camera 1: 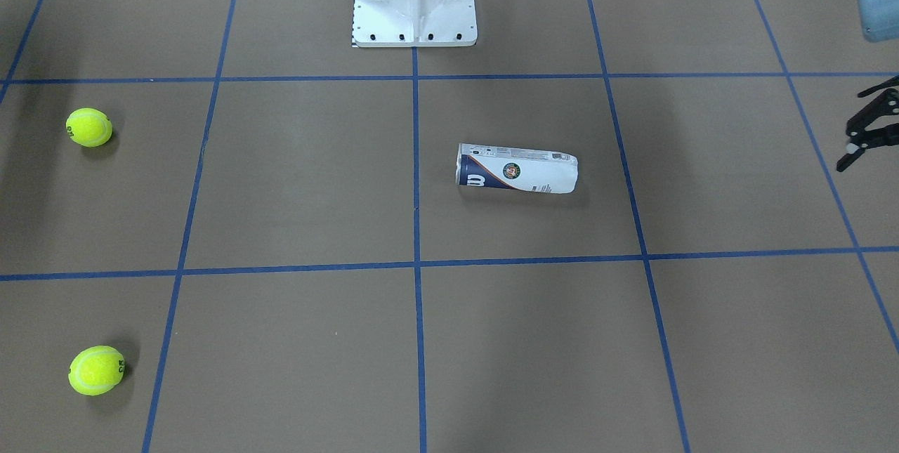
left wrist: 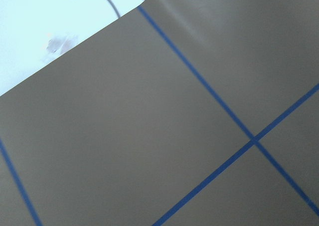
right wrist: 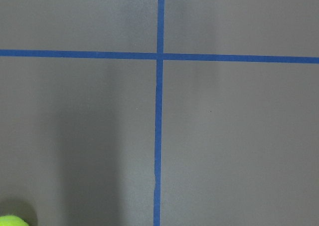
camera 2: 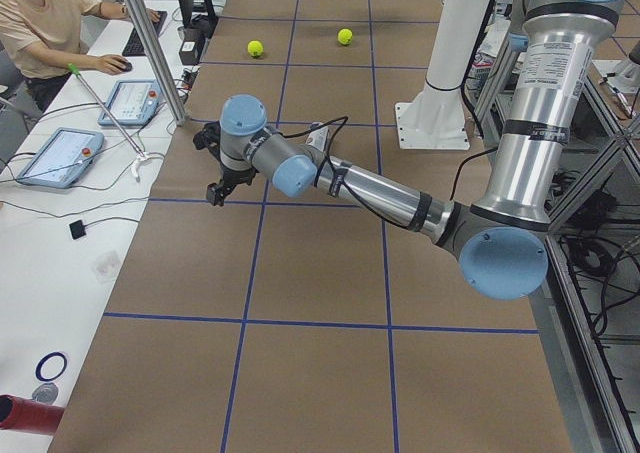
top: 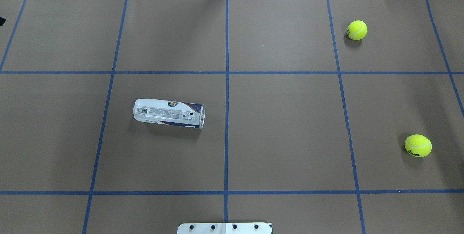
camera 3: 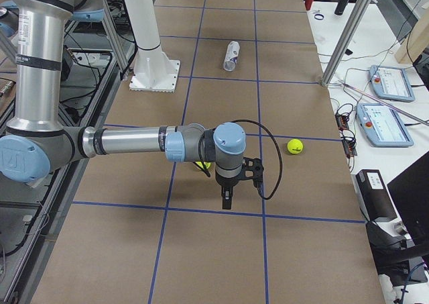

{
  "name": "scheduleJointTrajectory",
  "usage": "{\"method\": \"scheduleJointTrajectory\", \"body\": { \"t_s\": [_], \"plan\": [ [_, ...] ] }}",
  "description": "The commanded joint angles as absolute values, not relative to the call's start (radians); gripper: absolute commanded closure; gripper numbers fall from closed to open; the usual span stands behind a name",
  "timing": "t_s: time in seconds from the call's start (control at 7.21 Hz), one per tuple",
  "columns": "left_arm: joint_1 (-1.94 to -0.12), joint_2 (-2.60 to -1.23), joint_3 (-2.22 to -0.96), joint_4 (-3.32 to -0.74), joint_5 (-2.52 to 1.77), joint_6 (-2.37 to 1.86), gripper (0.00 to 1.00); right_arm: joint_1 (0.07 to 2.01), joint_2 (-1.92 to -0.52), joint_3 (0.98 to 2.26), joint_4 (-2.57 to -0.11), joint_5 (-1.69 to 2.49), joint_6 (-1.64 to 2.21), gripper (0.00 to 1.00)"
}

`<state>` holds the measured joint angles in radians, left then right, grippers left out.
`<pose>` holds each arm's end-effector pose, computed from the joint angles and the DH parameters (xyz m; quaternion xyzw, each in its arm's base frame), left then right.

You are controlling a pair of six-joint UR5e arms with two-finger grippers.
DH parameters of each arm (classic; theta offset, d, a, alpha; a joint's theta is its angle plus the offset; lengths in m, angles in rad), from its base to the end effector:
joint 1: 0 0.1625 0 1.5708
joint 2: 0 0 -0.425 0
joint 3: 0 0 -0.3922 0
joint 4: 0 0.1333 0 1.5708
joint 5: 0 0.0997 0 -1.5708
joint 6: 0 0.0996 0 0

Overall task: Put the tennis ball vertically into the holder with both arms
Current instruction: 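Reach the left gripper down to the white can lying on its side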

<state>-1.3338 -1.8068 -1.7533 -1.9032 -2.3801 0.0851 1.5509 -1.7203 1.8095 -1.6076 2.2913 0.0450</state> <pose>0.0761 -0.5757 0.3985 0.3083 0.3908 0.2796 0.8210 0.0590 -0.4321 0.6173 0.0131 -0.3530 0.0025 0.9355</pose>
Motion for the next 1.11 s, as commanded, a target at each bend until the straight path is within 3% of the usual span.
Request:
{"method": "scheduleJointTrajectory", "body": {
  "t_s": [0.0,0.42,0.97],
  "plan": [
    [-1.100,-1.934,-1.781,-1.904,-2.369,0.107,0.04,1.551,-1.724,1.810,-1.608,2.295,0.044,0.00],
    [-0.742,-2.106,-1.779,-1.884,-1.919,0.150,0.00,1.551,-1.727,1.812,-1.608,2.298,0.046,0.00],
    [-0.605,-2.180,-1.756,-1.778,-1.879,0.328,0.00,1.551,-1.727,1.812,-1.608,2.298,0.046,0.00]
  ]
}}
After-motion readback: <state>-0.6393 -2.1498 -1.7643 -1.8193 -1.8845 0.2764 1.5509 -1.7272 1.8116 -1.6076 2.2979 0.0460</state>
